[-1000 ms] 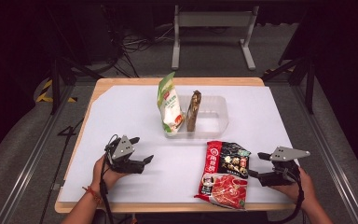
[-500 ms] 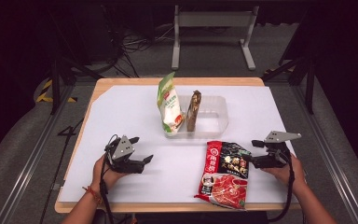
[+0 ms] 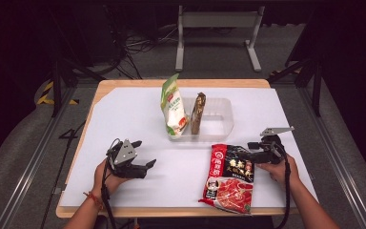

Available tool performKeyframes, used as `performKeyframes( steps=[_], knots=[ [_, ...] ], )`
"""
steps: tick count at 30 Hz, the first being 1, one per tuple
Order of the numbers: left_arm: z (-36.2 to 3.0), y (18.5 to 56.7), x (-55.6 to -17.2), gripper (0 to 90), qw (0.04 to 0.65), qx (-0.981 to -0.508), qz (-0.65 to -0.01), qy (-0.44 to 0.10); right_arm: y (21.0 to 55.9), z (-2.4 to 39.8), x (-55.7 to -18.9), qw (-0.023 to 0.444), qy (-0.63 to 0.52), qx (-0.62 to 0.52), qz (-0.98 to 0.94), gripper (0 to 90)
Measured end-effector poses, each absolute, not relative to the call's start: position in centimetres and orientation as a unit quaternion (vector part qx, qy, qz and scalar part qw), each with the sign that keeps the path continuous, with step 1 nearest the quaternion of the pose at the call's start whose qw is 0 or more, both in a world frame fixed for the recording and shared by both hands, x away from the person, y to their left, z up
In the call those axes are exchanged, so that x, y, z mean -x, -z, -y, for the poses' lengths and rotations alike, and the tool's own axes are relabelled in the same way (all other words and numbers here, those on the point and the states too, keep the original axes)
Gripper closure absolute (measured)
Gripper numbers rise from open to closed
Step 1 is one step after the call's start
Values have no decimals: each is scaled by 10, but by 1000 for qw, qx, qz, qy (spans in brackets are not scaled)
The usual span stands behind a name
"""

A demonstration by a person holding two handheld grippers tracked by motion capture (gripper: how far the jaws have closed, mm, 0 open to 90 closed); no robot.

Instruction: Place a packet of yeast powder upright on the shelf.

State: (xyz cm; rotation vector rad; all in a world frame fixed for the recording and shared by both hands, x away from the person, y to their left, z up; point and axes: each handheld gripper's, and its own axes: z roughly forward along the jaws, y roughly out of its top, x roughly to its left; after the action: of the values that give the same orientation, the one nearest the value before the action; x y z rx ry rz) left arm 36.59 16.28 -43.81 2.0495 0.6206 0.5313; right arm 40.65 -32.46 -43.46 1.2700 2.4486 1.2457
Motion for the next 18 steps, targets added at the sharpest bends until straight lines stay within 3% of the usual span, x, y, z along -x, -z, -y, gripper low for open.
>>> performKeyframes(
  steps=[2, 7, 18],
  knots=[
    [-162, 438, -366, 171, 449, -831, -249, -214, 437, 322, -410, 40, -402, -422, -812, 238],
    [-161, 438, -366, 173, 448, -832, -247, -214, 438, 311, -410, 13, -412, -412, -813, 292],
    [-160, 439, -366, 175, 443, -836, -244, -215, 440, 308, -412, -9, -421, -428, -800, 559]
  ],
)
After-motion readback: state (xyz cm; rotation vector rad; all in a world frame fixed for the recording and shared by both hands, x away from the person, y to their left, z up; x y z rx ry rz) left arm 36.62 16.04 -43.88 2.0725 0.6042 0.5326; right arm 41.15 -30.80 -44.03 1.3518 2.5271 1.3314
